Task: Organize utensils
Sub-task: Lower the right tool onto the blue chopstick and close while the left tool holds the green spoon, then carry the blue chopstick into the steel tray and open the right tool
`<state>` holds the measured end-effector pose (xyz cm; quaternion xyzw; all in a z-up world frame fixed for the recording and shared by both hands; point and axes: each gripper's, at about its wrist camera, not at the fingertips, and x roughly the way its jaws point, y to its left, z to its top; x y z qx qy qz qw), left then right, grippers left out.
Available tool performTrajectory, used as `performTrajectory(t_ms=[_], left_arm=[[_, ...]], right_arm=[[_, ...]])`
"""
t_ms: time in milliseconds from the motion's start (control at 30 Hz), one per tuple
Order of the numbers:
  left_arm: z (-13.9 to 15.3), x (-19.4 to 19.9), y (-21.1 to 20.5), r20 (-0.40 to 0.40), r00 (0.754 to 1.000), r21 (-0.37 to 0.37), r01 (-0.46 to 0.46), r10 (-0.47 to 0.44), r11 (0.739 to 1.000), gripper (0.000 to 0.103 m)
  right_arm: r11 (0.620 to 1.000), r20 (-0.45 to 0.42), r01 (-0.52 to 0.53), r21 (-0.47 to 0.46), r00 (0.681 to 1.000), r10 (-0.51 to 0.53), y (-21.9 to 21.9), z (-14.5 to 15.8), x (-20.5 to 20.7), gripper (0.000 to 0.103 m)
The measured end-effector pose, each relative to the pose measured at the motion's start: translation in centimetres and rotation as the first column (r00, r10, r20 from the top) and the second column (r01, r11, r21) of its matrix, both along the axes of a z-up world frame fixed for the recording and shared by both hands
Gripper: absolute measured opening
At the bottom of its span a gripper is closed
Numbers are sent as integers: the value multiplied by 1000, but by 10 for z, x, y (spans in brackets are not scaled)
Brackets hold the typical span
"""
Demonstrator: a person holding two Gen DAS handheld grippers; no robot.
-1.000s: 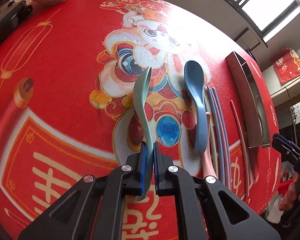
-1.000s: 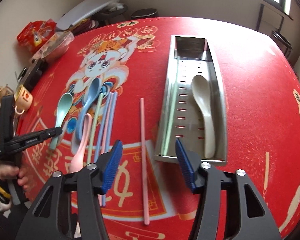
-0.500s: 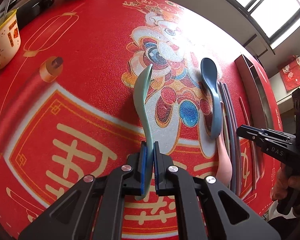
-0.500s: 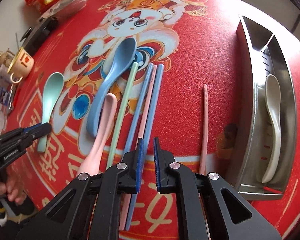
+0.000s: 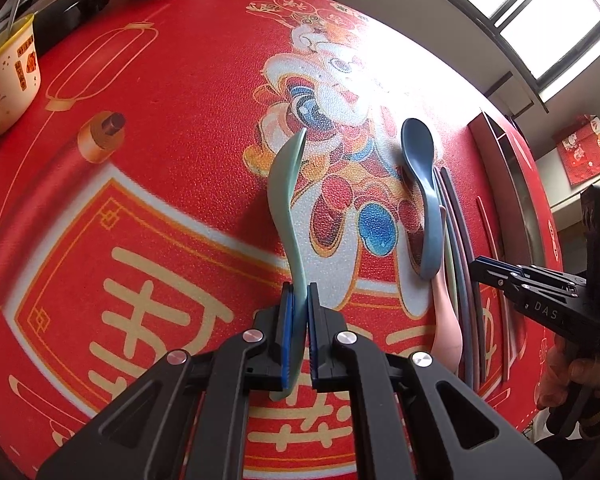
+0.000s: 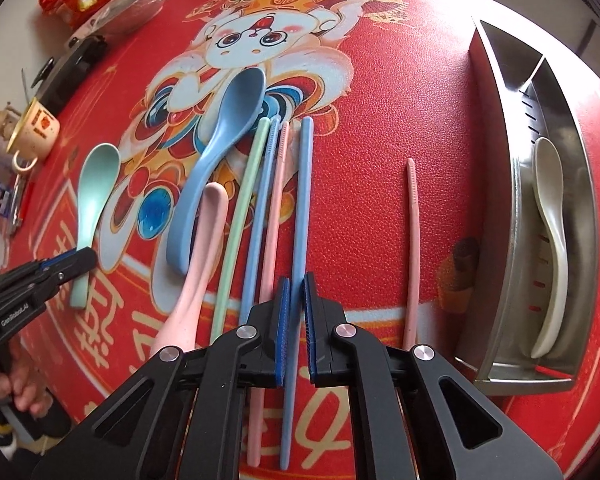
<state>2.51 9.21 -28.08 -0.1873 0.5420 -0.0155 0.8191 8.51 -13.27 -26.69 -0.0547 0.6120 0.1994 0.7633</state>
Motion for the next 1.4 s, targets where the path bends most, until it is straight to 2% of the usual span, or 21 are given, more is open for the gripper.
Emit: performTrajectory(t_ms=[333,800,1133,1400], left_arm=[[-1,-2,6,5,1000,-22,-8,9,1000,8],[0,-5,9,9,1000,-22,-11,12,1000,8],[2,-4,6,7,1000,-5,-6,6,1000,8],[2,-2,2,3,1000,7,-6,6,1000,8]], right_arm=[[999,26,-29,-35,999,30,3,1,-7,7],[999,35,-42,-27,998,43,2,2,-9,7],[997,-24,24,74,999,-23,-16,1,-8,6],[974,4,99,205,995,-102,-38,24,-6,6]])
